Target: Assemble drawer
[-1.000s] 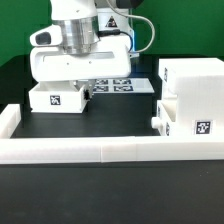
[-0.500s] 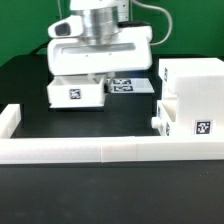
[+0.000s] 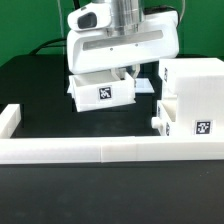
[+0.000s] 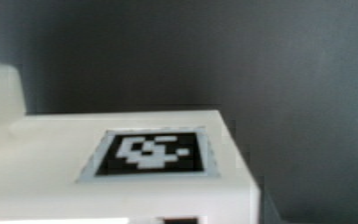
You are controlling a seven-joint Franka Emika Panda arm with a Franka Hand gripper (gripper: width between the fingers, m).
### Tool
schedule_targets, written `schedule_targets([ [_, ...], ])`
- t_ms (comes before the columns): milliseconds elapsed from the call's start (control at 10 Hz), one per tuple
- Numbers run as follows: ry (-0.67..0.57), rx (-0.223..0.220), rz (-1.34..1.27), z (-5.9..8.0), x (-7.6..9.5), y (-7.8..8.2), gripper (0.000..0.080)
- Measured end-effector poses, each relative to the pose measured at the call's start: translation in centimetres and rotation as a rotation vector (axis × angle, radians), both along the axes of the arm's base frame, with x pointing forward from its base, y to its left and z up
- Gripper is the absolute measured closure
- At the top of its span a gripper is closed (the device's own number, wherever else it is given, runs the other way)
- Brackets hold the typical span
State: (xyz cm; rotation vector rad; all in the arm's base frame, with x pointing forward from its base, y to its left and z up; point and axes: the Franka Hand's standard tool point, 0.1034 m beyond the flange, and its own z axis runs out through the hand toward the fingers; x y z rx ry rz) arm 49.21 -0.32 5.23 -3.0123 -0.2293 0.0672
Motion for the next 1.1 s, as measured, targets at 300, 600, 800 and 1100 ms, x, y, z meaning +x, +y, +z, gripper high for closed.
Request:
schedule_targets([
  [300, -0.011, -0.001, 0.014, -0.1, 0.1, 0.0, 0.0756],
  [600, -0.05, 0.004, 0.335, 0.0, 0.8, -0.6, 0.0756],
  [800, -0.058, -0.002, 0.542, 0.7, 1.8, -0.6, 0.0756],
  [1100, -0.068, -0.006, 0.769, 0.9, 2.2, -0.8, 0.0756],
])
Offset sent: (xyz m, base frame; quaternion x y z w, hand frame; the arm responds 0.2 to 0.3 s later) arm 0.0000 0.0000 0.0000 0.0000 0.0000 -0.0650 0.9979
